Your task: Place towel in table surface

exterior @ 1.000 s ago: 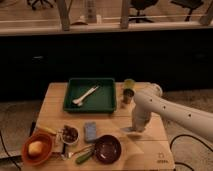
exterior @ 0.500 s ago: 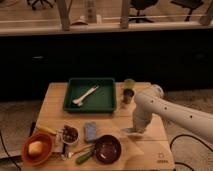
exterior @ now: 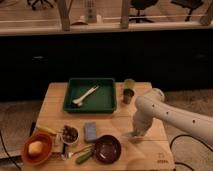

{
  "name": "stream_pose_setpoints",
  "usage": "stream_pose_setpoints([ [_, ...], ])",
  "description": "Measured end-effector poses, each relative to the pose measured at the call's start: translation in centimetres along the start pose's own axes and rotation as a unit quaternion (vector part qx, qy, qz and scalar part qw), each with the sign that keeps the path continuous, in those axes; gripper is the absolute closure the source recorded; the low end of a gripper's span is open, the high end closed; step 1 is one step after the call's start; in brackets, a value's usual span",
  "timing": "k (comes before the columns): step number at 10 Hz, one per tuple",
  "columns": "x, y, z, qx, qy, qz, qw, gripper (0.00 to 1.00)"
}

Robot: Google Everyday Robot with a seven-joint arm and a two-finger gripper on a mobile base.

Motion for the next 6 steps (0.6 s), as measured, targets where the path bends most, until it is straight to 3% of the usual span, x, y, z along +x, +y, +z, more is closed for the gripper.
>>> stream_pose_setpoints([
  [6,0.2,2.7,1.6,0.002,-0.02,-0.022,0.9996,1.0],
])
